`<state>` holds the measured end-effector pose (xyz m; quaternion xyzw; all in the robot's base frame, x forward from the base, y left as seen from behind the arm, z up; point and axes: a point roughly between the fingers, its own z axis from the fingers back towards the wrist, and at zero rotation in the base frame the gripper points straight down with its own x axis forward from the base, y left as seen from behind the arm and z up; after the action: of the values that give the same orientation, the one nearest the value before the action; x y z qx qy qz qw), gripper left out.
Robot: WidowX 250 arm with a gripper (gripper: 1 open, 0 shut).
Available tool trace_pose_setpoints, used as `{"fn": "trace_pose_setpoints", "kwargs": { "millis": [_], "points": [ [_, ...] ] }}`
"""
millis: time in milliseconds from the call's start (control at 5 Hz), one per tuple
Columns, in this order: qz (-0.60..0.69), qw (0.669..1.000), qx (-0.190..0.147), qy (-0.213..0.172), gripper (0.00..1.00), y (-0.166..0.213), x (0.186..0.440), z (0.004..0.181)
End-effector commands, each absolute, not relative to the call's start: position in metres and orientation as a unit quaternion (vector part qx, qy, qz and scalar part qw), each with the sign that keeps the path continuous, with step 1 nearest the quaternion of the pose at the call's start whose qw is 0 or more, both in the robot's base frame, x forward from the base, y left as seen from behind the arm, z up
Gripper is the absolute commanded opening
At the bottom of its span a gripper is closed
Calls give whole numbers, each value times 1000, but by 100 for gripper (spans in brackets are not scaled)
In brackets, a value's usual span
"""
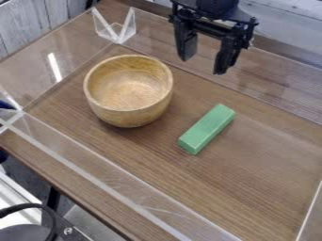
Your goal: Put the green block in the brown bowl
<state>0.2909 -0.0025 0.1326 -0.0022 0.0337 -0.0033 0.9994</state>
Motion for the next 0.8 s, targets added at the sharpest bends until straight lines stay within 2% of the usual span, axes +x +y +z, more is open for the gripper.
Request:
{"fn": "trace_pose_setpoints", "kwargs": {
  "millis": [0,200,600],
  "points": [
    [-21,999,0,45,100,-4,288,117],
    [-49,997,0,52,100,-6,280,93],
    [-101,994,-5,44,100,-13,277,58]
  ]
}}
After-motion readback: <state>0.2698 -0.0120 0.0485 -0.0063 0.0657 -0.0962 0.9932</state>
